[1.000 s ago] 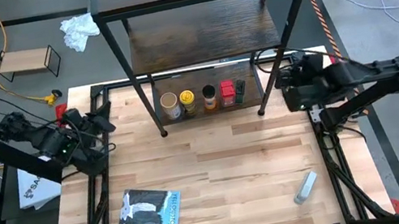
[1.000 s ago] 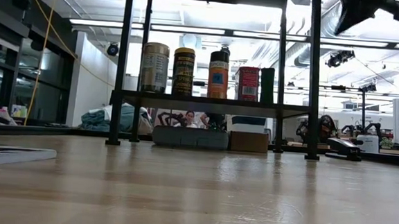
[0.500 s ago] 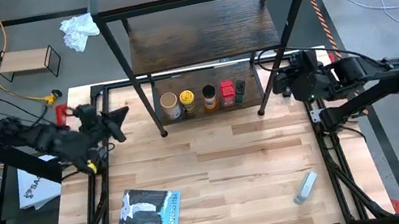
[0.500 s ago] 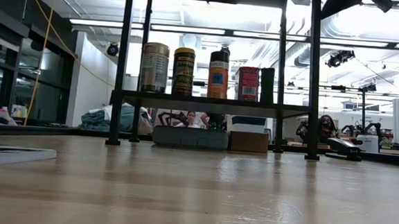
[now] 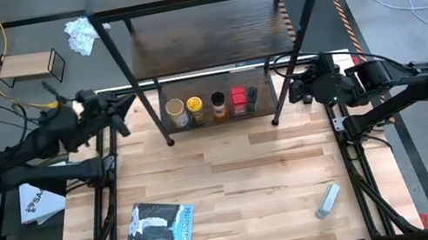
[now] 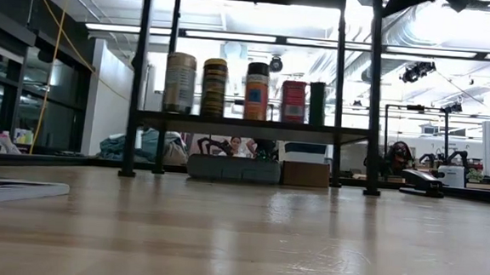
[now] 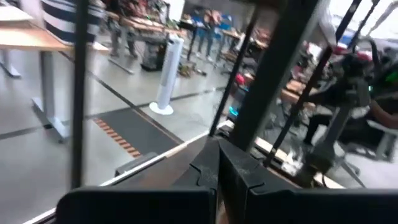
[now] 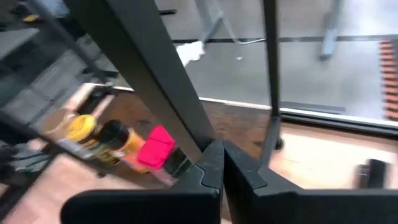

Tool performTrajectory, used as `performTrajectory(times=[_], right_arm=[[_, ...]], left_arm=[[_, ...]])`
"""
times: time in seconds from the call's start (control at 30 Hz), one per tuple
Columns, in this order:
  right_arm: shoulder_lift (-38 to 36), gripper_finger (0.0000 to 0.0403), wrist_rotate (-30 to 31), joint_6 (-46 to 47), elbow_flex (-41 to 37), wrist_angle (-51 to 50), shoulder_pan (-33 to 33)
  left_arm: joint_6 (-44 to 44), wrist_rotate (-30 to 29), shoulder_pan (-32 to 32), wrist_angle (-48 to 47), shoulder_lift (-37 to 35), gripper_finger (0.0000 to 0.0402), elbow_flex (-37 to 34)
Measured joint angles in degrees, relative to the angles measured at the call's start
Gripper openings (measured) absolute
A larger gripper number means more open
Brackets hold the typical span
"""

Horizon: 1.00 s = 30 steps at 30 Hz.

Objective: Shelf spices
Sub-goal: Adjust the shelf

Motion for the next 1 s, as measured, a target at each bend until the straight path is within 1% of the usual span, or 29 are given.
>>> performTrajectory(times=[0.03, 0.1, 0.13, 0.23, 0.37, 0.47, 0.63, 0.7, 0.93, 1.0], right_arm=[[0.09, 0.0, -0.89, -0.95, 0.0, 1.51, 0.02], [0.84, 0.0, -1.24, -2.03, 0.0, 2.87, 0.03], [0.85, 0.0, -1.44, -2.26, 0.0, 3.06, 0.0], [1.77, 0.0, -2.66, -1.67, 0.0, 3.91, 0.04], [2.69, 0.0, -4.26, -1.87, 0.09, 5.63, 1.16], [2.75, 0.0, -5.34, -2.24, 0.11, 6.14, 2.18], [2.75, 0.0, -4.57, -3.46, 0.11, 5.79, 3.17], [2.75, 0.0, -4.5, -3.79, 0.11, 5.54, 3.15], [2.64, 0.0, -5.01, -5.17, 0.11, 4.31, 3.1], [2.64, 0.0, -5.45, -5.23, 0.11, 3.83, 3.1]], left_arm=[[0.1, 3.41, 2.31, 0.17, 0.85, 0.0, 0.0], [1.24, 7.73, 6.61, -0.06, 2.3, 0.0, 0.18], [1.77, 8.61, 8.26, 0.17, 2.88, 0.0, 0.26], [3.84, 7.48, 12.16, 0.4, 4.47, 0.0, 0.02], [6.37, 7.51, 15.34, 0.09, 3.5, 0.0, -0.08], [6.39, 8.47, 16.31, -0.38, 2.95, 0.0, 0.44], [6.43, 8.84, 16.45, -0.34, 3.59, 0.0, 0.5], [6.4, 10.41, 16.53, -0.36, 4.07, 0.0, 0.58], [2.89, 12.59, 16.42, -0.34, 4.66, 0.0, 0.59], [1.8, 14.36, 16.44, -0.39, 4.65, 0.0, 0.59]])
